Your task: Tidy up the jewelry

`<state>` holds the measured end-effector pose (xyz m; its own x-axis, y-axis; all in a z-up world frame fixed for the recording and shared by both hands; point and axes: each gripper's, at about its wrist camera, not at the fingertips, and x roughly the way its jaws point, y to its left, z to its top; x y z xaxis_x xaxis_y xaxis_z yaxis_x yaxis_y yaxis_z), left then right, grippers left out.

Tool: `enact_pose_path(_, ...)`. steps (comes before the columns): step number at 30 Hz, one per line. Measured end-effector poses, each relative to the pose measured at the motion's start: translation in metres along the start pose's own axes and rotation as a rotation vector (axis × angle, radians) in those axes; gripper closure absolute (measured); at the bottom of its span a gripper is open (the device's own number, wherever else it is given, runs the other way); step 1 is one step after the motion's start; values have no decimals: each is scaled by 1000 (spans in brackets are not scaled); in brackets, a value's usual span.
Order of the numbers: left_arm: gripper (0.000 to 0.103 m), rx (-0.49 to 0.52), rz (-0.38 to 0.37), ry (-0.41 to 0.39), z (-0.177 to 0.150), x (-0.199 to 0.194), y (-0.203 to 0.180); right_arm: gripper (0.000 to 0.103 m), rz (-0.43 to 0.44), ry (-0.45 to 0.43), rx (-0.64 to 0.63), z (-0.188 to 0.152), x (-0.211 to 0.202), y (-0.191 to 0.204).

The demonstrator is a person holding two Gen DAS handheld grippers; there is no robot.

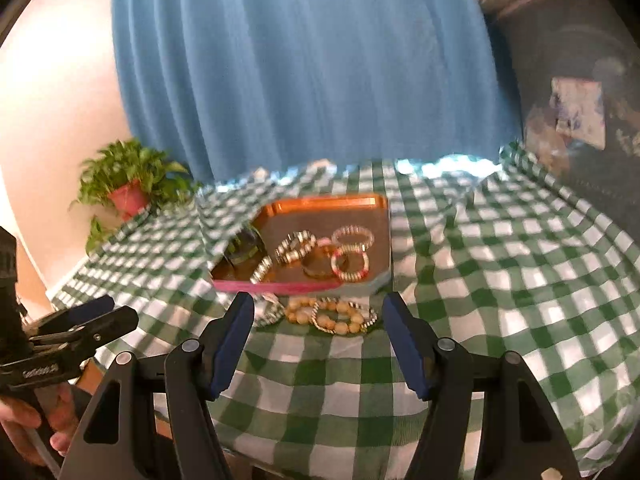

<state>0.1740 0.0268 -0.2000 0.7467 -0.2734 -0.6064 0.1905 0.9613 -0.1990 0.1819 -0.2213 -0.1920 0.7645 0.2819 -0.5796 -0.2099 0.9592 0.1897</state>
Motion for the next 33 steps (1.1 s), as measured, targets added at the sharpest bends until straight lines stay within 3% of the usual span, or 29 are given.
enact_pose_path(4,15,-2,-4,63,8,29,2,57,4,95,3,-2,32,-10)
enact_pose_path(6,15,-17,-22,75,14,42,5,73,10,141,2,-2,48,-15)
enact_pose_path(10,15,-8,-17,90,24,67,9,76,57,190,-22,2,73,-12)
enact_pose_path(12,24,3,-49,146,25,84,11,78,88,210,-45,5,84,-8)
enact_pose_path(14,55,9,-66,212,24,101,12,80,98,229,-62,7,94,-3)
enact_pose_path(16,61,15,-51,256,22,114,14,83,111,252,-71,6,102,0)
enact_pose_path(18,61,23,-49,246,24,114,15,90,116,270,-76,4,107,2)
enact_pose_path(22,66,21,-56,244,30,112,18,95,117,291,-78,2,114,1)
enact_pose_path(24,81,23,-47,237,31,112,20,98,130,292,-57,2,114,-2)
enact_pose_path(25,94,1,-79,247,29,114,24,99,140,294,-47,3,115,-3)
enact_pose_path(26,94,-51,-106,258,31,113,29,100,146,294,-35,3,115,-4)
enact_pose_path(29,95,-88,-91,253,28,113,38,100,147,274,-36,5,110,-4)
enact_pose_path(33,95,-146,-138,184,31,92,46,100,144,202,-23,12,92,-7)
